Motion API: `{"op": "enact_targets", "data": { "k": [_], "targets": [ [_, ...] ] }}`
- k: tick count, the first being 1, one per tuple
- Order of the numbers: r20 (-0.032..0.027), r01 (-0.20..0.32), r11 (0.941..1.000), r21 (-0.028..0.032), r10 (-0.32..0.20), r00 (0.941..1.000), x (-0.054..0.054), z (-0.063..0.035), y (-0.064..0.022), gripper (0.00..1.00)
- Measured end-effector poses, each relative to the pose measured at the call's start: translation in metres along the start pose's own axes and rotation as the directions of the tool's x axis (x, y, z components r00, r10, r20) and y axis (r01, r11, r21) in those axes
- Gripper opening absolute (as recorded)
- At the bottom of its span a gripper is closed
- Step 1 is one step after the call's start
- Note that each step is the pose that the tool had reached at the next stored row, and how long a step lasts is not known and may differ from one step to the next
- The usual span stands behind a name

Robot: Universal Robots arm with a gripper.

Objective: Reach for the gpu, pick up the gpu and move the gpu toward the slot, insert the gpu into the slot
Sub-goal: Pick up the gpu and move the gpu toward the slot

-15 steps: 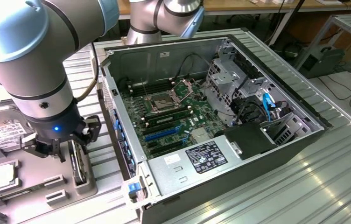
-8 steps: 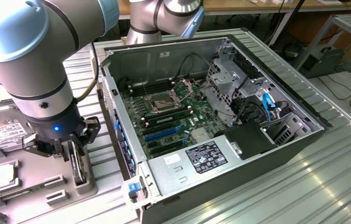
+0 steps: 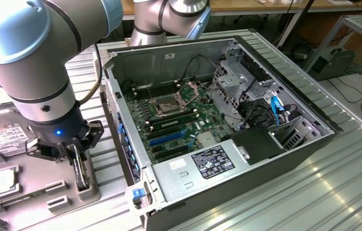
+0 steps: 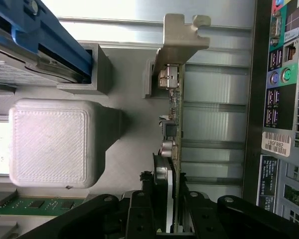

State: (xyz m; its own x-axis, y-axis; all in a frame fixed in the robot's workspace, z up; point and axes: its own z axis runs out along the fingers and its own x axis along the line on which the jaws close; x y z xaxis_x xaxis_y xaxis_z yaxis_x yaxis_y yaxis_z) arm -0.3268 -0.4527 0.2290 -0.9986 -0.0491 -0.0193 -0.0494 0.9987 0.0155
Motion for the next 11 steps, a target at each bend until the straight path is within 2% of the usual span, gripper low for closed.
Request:
{"op": "enact_targets", "data": {
  "k": [4, 5, 7, 11],
  "targets": [
    [-0.0001, 0.0, 1.0, -0.0006, 0.0, 1.0, 0.0, -0.0005, 0.0, 0.28],
    [0.0001, 0.0, 1.0, -0.0042, 0.0, 1.0, 0.0, -0.002, 0.0, 0.28],
    [0.0006, 0.0, 1.0, -0.0099, 0.0, 1.0, 0.0, -0.0075, 0.0002, 0.28],
    [0.0008, 0.0, 0.9999, -0.0126, 0.0, 1.0, 0.0, -0.0247, 0.0004, 0.28]
  ]
}}
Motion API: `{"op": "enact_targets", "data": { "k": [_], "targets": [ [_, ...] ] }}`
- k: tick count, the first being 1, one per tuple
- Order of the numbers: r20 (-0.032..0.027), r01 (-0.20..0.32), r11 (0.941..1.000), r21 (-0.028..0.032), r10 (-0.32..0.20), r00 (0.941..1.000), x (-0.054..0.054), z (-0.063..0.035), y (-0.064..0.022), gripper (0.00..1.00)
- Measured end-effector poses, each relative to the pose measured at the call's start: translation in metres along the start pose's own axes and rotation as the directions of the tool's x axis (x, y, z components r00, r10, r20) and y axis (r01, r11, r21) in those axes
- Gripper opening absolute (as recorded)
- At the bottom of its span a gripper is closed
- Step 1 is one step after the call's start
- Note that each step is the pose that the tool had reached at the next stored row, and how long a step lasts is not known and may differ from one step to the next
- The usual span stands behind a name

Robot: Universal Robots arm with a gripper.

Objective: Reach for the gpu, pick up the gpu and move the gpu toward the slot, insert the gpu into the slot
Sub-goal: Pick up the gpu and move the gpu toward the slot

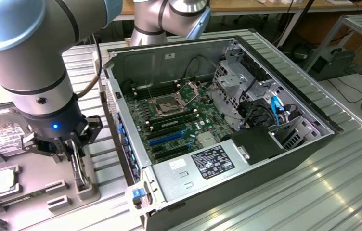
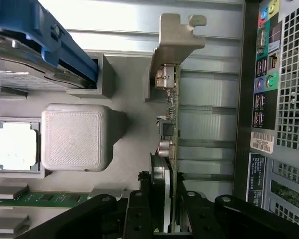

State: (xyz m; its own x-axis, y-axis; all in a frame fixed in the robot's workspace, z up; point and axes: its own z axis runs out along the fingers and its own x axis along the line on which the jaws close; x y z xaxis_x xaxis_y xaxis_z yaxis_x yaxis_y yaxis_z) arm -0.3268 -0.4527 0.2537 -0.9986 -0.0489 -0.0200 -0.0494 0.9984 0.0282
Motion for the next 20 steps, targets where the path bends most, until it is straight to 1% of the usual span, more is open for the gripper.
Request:
{"op": "enact_targets", "data": {
  "k": [3, 5, 17, 20],
  "targets": [
    [-0.0001, 0.0, 1.0, -0.0008, 0.0, 1.0, 0.0, -0.0133, 0.0004, 0.28],
    [-0.0001, 0.0, 1.0, -0.0011, 0.0, 1.0, 0.0, -0.024, 0.0007, 0.28],
    [0.0, 0.0, 1.0, -0.0014, 0.0, 1.0, -0.002, -0.0784, 0.0022, 0.28],
    [0.0001, 0.0, 1.0, -0.0014, 0.0, 1.0, -0.002, -0.1002, 0.0028, 0.28]
  ]
}}
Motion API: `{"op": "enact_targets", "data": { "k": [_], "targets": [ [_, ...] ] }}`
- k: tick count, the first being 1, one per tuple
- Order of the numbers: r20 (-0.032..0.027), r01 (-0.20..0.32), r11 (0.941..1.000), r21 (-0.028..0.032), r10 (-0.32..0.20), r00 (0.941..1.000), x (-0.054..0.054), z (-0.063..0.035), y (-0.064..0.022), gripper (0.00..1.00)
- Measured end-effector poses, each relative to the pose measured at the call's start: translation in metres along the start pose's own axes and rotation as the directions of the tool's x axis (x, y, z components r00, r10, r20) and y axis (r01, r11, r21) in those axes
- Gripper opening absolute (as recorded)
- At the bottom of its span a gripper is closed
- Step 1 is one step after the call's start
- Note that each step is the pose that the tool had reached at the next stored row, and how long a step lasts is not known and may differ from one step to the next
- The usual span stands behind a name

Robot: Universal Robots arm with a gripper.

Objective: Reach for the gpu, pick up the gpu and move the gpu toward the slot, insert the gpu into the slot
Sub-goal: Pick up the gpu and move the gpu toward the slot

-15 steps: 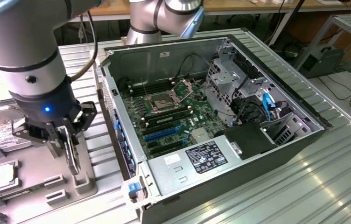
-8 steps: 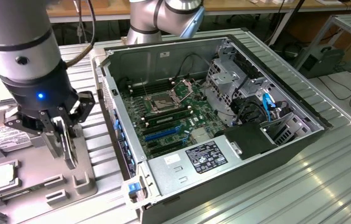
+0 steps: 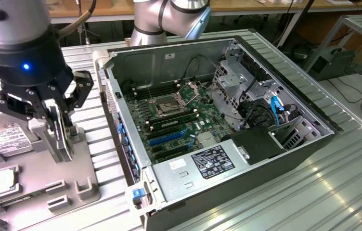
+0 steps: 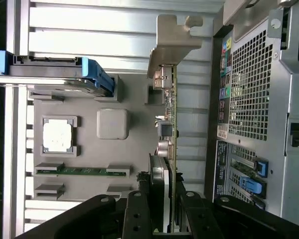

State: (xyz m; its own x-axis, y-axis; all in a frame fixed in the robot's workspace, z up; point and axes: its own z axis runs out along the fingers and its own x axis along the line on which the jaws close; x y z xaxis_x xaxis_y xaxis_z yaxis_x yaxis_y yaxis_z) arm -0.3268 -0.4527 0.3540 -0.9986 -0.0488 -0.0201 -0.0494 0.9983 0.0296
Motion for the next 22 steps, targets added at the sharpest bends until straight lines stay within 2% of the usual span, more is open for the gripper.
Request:
{"op": "enact_targets", "data": {
  "k": [15, 17, 22],
  "targets": [
    [0.0, 0.0, 1.0, -0.0001, 0.0, 1.0, -0.002, -0.0689, 0.002, 0.28],
    [0.0001, 0.0, 1.0, -0.0001, 0.0, 1.0, -0.006, -0.0712, 0.0018, 0.28],
    [-0.0001, 0.0, 1.0, 0.0, 0.0, 1.0, -0.027, -0.0711, 0.0008, 0.28]
  ]
}}
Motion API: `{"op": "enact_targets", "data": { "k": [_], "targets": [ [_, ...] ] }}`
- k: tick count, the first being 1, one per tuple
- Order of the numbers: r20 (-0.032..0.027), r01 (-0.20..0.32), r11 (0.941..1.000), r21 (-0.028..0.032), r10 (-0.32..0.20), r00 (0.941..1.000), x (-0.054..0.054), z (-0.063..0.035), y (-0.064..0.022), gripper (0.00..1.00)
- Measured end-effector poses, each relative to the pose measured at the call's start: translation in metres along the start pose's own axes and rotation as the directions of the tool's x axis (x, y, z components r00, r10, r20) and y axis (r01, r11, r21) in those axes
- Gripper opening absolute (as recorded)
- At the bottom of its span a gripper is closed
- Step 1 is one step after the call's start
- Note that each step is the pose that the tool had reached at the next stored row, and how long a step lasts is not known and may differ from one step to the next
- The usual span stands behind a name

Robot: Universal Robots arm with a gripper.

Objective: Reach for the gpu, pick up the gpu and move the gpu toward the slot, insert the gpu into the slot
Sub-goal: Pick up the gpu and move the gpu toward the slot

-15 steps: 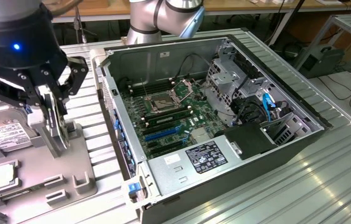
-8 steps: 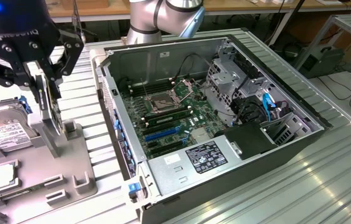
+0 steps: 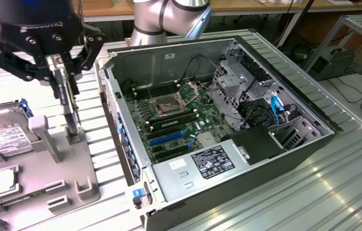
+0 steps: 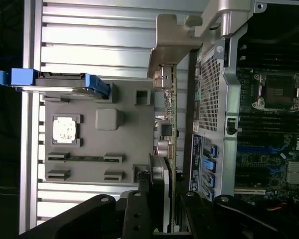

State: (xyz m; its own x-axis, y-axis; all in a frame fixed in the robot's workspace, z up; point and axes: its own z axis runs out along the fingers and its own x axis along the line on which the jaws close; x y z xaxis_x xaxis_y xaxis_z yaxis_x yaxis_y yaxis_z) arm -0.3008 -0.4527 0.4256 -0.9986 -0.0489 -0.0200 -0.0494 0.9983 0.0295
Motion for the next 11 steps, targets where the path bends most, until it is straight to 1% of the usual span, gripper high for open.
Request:
{"op": "enact_targets", "data": {
  "k": [2, 8, 10, 11],
  "targets": [
    [0.0001, 0.0, 1.0, -0.0001, 0.0, 1.0, -0.009, 0.0002, -0.0004, 0.28],
    [0.0002, 0.0, 1.0, -0.0001, 0.0, 1.0, -0.039, 0.0008, -0.0019, 0.28],
    [0.0001, 0.0, 1.0, 0.0, 0.0, 1.0, -0.053, 0.001, -0.0026, 0.28],
    [0.0002, 0.0, 1.0, -0.0001, 0.0, 1.0, -0.058, 0.0011, -0.0028, 0.28]
  ]
}}
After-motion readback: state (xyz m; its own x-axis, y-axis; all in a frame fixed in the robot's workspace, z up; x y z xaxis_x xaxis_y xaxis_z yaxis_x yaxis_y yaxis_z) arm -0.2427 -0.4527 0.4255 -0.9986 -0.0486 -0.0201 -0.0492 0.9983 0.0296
